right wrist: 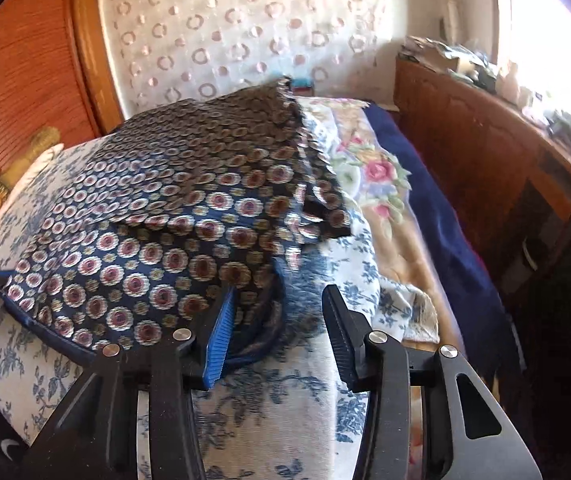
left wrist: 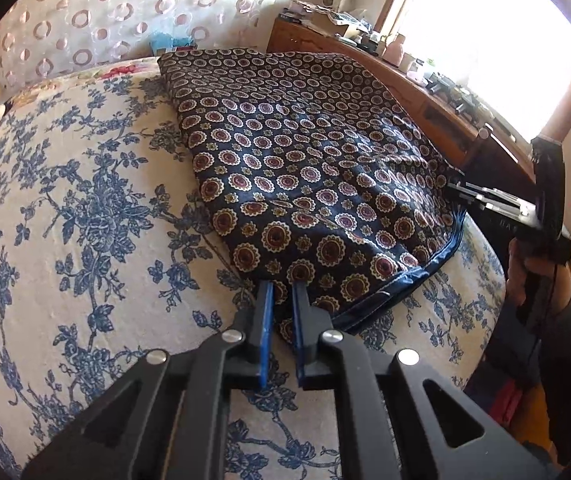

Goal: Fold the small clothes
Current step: 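Press the folded shirt flat with the left gripper while the right gripper tucks its edge, then grasp the folded navy shirt edge with the left gripper while the right gripper grasps it too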

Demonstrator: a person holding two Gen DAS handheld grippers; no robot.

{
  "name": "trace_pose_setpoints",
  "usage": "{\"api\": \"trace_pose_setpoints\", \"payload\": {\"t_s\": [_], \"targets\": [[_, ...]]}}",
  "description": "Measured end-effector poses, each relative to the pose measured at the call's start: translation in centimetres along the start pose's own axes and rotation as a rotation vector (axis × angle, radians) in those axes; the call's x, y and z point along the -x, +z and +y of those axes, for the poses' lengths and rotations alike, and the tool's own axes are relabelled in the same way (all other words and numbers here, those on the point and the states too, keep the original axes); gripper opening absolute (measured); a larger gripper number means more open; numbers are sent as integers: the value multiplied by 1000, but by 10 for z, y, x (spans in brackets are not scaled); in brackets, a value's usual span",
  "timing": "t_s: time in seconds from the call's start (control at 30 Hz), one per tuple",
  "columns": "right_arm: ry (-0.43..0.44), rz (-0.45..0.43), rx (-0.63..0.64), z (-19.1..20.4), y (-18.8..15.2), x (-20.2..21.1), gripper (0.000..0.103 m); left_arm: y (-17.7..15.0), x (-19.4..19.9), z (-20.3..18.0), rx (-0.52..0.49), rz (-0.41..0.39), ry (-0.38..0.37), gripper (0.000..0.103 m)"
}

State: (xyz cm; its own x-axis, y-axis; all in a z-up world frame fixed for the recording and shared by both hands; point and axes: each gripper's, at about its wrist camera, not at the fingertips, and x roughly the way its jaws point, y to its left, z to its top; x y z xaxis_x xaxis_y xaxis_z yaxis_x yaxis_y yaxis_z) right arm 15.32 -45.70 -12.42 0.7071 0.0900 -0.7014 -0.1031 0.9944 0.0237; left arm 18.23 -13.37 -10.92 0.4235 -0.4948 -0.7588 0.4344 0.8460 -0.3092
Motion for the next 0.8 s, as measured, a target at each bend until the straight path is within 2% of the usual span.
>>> {"api": "trace_pose_setpoints", "payload": {"t_s": [0.07, 0.1, 0.2, 0.27, 0.33, 0.43, 0.8], "targets": [[-20, 35, 14, 4, 0, -9, 45, 1, -1, 3, 11, 0, -13, 7], [-25, 26, 20, 5, 1, -9, 45, 2, -1, 3, 14, -1, -16, 7], [6, 35, 11, 8, 6, -14, 43, 4, -2, 3, 14, -3, -17, 7], [18, 37, 29, 13, 8, -17, 18, 4, -4, 0, -11, -8, -17, 6], [41, 42, 35, 15, 10, -18, 5, 3, -5, -3, -36, -5, -34, 0], [67, 43, 36, 14, 11, -16, 2, 2, 2, -3, -42, -33, -39, 0], [166, -65, -21, 21, 5, 30, 1, 9, 61, 9, -53, -151, -41, 0]]}}
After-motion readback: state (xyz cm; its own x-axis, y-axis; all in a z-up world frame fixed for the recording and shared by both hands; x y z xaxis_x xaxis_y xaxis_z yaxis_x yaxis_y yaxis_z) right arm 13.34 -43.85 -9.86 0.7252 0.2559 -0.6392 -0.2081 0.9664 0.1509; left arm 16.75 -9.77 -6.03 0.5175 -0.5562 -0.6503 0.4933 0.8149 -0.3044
